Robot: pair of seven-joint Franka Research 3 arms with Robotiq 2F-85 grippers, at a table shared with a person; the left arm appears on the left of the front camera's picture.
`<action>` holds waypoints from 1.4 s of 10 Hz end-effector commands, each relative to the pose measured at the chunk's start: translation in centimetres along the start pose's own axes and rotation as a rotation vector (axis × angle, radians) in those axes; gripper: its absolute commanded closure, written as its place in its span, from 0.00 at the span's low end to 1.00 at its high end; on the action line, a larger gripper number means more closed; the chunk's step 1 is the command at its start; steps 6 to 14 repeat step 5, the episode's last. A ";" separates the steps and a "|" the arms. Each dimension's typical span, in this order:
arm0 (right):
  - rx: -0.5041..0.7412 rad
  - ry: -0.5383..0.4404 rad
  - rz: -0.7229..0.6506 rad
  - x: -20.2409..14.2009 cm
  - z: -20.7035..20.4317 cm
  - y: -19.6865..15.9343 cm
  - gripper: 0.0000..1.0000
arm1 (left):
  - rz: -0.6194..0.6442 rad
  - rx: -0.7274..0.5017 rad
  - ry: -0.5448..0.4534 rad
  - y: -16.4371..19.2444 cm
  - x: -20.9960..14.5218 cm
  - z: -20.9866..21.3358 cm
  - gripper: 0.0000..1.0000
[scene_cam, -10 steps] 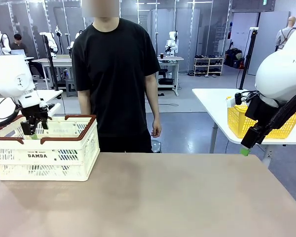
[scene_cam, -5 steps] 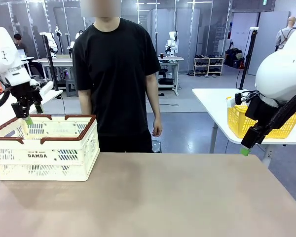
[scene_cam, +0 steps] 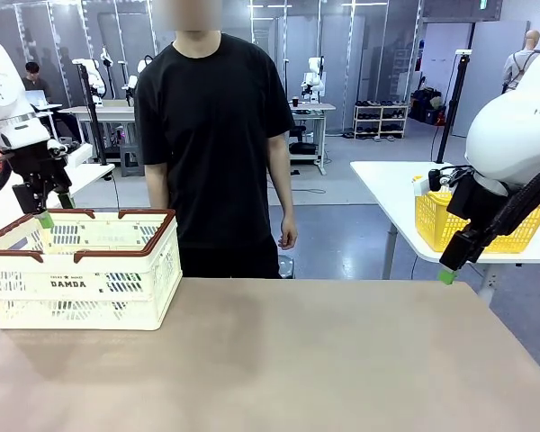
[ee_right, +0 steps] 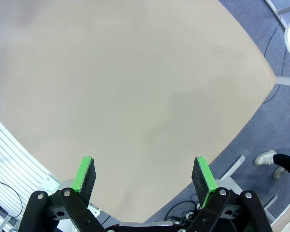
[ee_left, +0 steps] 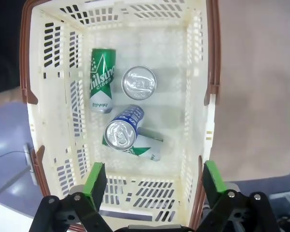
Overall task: Place the drinks into the Shopping basket.
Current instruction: Pick up one drink and place it into the Shopping basket.
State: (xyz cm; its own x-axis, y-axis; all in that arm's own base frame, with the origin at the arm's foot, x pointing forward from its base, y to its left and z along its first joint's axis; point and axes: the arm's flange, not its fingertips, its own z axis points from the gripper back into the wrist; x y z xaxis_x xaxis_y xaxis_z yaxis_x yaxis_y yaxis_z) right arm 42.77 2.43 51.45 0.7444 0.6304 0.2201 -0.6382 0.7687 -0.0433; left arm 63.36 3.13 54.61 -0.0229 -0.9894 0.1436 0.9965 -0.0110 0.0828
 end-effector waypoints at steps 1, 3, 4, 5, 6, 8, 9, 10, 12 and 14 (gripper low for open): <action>-0.001 0.002 0.016 -0.2 0.1 -0.1 0.00 | -0.007 0.014 0.000 0.2 0.1 0.1 0.00; -0.001 0.002 0.016 -0.2 0.1 -0.1 0.00 | -0.007 0.014 0.000 0.2 0.1 0.1 0.00; -0.001 0.002 0.016 -0.2 0.1 -0.1 0.00 | -0.007 0.014 0.000 0.2 0.1 0.1 0.00; -0.001 0.002 0.016 -0.2 0.1 -0.1 0.00 | -0.007 0.014 0.000 0.2 0.1 0.1 0.00; -0.001 0.002 0.016 -0.2 0.1 -0.1 0.00 | -0.007 0.014 0.000 0.2 0.1 0.1 0.00; -0.001 0.002 0.016 -0.2 0.1 -0.1 0.00 | -0.007 0.014 0.000 0.2 0.1 0.1 0.00; -0.001 0.002 0.016 -0.2 0.1 -0.1 0.00 | -0.007 0.014 0.000 0.2 0.1 0.1 0.00; -0.001 0.002 0.016 -0.2 0.1 -0.1 0.00 | -0.007 0.014 0.000 0.2 0.1 0.1 0.00; -0.001 0.002 0.016 -0.2 0.1 -0.1 0.00 | -0.007 0.014 0.000 0.2 0.1 0.1 0.00; -0.001 0.002 0.016 -0.2 0.1 -0.1 0.00 | -0.007 0.014 0.000 0.2 0.1 0.1 0.00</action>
